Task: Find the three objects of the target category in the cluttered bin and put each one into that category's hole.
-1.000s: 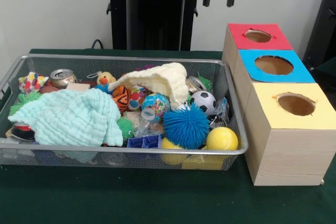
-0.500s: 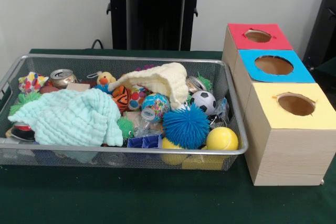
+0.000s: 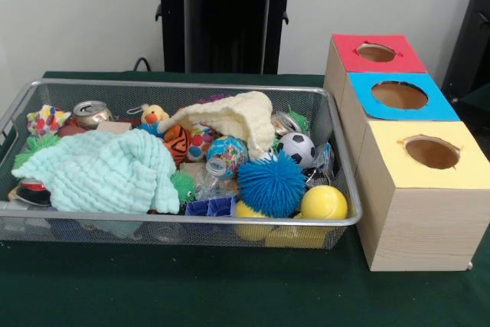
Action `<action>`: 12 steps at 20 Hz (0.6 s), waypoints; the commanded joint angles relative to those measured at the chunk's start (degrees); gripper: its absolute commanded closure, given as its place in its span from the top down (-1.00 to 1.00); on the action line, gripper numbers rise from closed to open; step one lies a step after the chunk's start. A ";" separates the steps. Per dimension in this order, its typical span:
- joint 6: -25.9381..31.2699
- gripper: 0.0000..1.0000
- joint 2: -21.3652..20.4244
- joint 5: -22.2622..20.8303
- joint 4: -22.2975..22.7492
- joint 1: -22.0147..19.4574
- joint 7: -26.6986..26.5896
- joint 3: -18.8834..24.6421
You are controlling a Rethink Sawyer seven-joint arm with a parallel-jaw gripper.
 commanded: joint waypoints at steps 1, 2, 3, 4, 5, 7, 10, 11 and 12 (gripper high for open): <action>7.13 1.00 4.58 -2.08 -7.73 -0.21 -2.95 7.52; 7.72 1.00 5.01 -1.78 -8.31 -0.32 -3.07 8.10; 8.21 1.00 5.54 -1.61 -8.91 -0.96 -3.61 8.56; 8.98 1.00 5.90 -1.60 -9.78 -1.04 -3.62 8.84; 10.11 1.00 6.47 -1.70 -10.91 -1.49 -4.01 9.10; 12.38 1.00 6.90 -2.21 -13.22 -2.33 -4.83 9.42; 17.23 1.00 7.60 -2.83 -17.61 -3.53 -6.32 10.19; 18.96 1.00 7.82 -3.09 -19.38 -3.91 -6.63 10.39; 20.56 1.00 8.17 -3.43 -21.10 -4.12 -6.78 10.61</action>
